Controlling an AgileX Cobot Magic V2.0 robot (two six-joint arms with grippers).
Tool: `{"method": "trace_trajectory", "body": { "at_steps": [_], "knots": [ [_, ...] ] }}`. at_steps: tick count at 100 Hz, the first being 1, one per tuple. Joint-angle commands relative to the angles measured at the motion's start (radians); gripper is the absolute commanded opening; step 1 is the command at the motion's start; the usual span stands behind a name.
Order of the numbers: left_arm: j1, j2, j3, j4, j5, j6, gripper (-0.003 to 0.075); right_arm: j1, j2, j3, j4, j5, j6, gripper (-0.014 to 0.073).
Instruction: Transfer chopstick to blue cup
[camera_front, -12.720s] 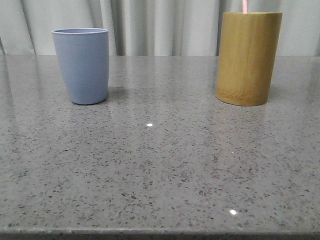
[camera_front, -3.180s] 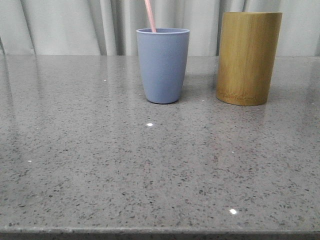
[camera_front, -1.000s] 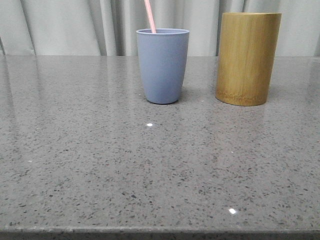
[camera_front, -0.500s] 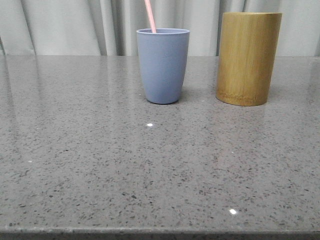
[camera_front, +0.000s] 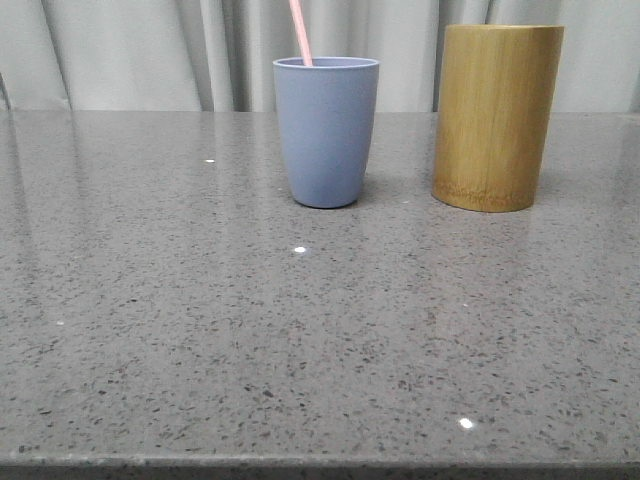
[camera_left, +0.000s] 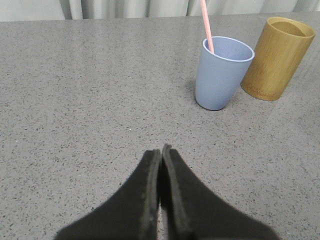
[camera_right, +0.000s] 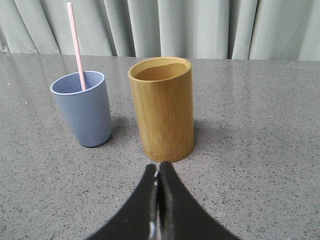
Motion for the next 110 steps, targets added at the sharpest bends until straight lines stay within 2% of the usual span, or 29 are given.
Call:
{"method": "trace_trajectory", "body": {
  "at_steps": [1, 19, 36, 60, 82, 110],
  "knots": [
    [-0.006, 0.007, -0.026, 0.002, -0.072, -0.004, -0.0019, -0.007, 0.007, -0.025, -0.007, -0.083, -0.002, -0.0067],
    [-0.002, 0.007, 0.008, 0.051, -0.084, -0.004, -0.0019, -0.007, 0.007, -0.025, -0.007, -0.083, -0.002, -0.0067],
    [0.085, -0.038, 0.094, -0.141, -0.196, -0.004, -0.0019, -0.007, 0.007, -0.025, -0.007, -0.083, -0.002, -0.0067],
    [0.265, -0.150, 0.232, -0.036, -0.311, 0.009, -0.0019, -0.007, 0.007, -0.025, -0.007, -0.083, -0.002, -0.0067],
    [0.395, -0.242, 0.407, -0.034, -0.511, 0.148, -0.0019, -0.007, 0.007, -0.025, -0.007, -0.083, -0.002, -0.0067],
    [0.475, -0.412, 0.567, -0.033, -0.525, 0.165, -0.0019, -0.007, 0.007, -0.025, -0.007, -0.083, -0.002, -0.0067]
  ]
}}
